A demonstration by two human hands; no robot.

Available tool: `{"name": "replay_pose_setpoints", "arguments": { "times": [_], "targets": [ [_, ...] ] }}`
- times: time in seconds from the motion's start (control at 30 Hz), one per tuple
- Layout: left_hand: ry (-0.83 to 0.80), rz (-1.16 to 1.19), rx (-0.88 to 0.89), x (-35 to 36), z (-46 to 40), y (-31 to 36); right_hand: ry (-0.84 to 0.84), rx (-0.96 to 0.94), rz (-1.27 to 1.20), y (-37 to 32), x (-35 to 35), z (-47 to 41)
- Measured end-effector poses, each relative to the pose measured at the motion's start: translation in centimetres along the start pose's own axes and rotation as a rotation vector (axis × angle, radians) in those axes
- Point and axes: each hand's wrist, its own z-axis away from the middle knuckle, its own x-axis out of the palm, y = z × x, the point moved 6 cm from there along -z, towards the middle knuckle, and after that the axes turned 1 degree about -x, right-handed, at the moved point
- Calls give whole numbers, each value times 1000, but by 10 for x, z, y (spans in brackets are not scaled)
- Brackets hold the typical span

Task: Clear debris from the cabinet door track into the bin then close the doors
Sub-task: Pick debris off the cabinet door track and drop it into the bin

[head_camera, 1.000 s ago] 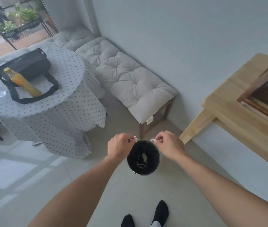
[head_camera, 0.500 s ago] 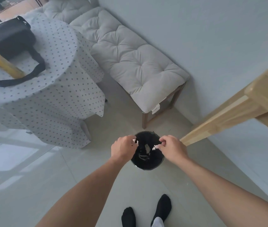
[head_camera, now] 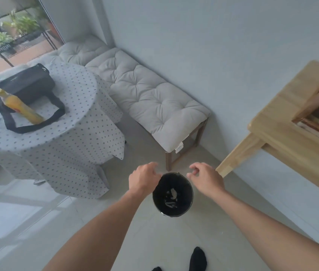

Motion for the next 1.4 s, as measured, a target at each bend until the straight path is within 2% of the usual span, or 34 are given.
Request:
{"name": "replay_pose_setpoints", "arguments": {
  "times": [0.4,0.67,1.07,1.4],
  "targets": [
    [171,30,257,-155,48,123,311,-61,-118,-66,-179,69],
    [221,27,449,-202,84,220,499,-26,-132,-53,-274,115],
    [146,-40,657,-143,107,360,663,122,-116,53,-351,168],
    [79,-72,801,-67,116,451,698,247,-122,127,-368,181]
  ]
}}
